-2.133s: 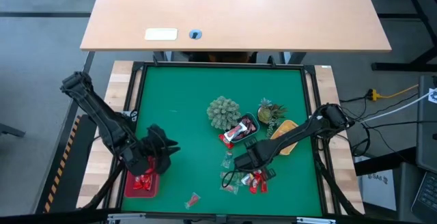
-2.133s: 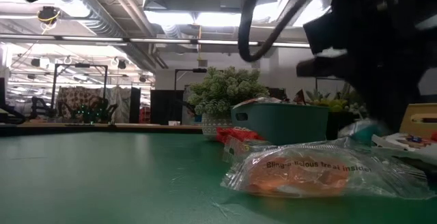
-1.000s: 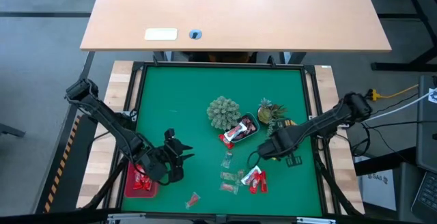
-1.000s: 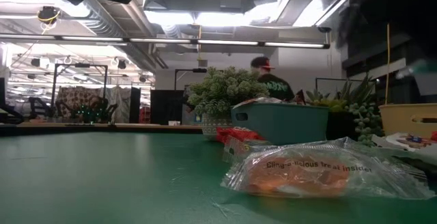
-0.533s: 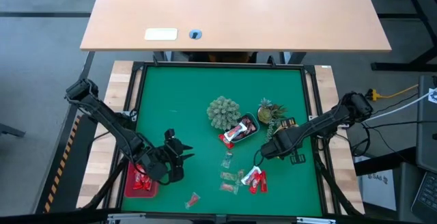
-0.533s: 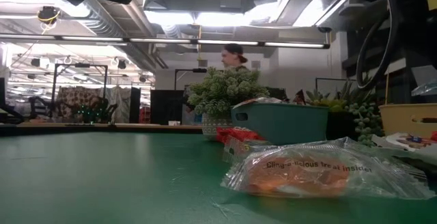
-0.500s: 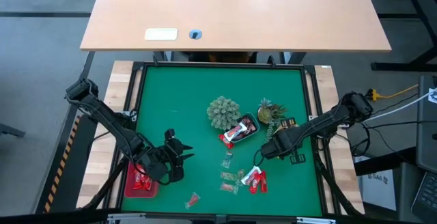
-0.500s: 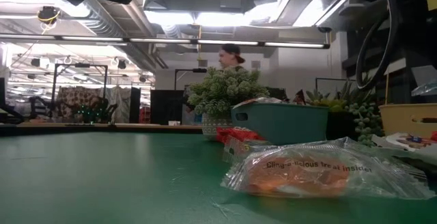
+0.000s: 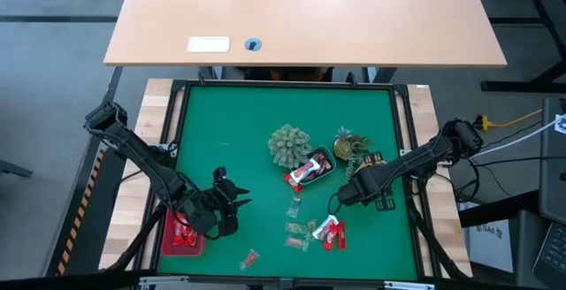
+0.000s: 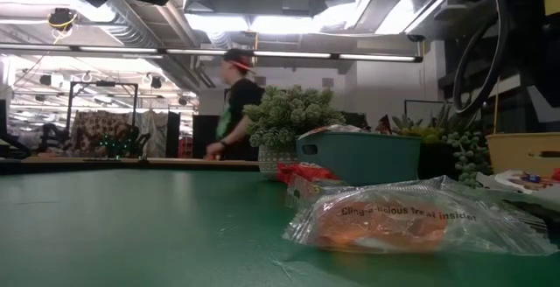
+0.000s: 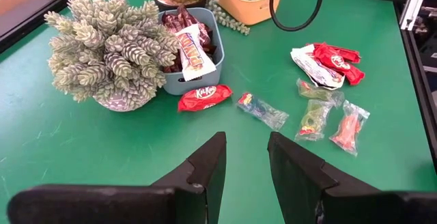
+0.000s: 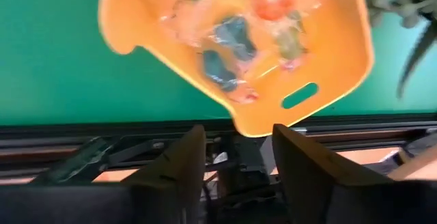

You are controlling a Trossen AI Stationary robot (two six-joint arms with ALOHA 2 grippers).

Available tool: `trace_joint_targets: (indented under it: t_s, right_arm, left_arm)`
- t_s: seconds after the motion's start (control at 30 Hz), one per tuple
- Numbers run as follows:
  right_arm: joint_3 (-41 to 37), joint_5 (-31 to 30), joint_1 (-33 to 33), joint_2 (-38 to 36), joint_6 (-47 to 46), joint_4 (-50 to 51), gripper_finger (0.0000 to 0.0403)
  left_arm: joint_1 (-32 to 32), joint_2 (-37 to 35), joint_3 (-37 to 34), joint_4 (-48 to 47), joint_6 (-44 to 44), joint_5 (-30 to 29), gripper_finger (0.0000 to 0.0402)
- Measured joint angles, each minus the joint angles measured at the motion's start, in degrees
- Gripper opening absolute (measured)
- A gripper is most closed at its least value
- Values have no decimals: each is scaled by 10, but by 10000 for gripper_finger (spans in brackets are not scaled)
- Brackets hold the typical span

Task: Organize candy in baskets
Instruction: Put the white chocolate into the blue bin

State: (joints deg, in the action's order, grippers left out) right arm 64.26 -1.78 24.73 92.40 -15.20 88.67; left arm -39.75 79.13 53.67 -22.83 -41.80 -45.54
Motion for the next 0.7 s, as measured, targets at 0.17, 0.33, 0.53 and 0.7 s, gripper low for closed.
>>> trace_joint_targets:
  t_s: [0.17,0.33,0.53,0.7]
  right_arm:
    - [35,66,0,0,0,0,172]
    - [100,79,0,0,0,-8,172]
    - [166,90,0,0,0,-134,172]
    - [174,125,11,0,4,-302,172]
  left_arm:
    - [0,0,0,0,0,0,107]
    - [0,0,0,3,0,0,107]
    - [0,0,0,13,0,0,107]
    - [0,0,0,23,0,0,107]
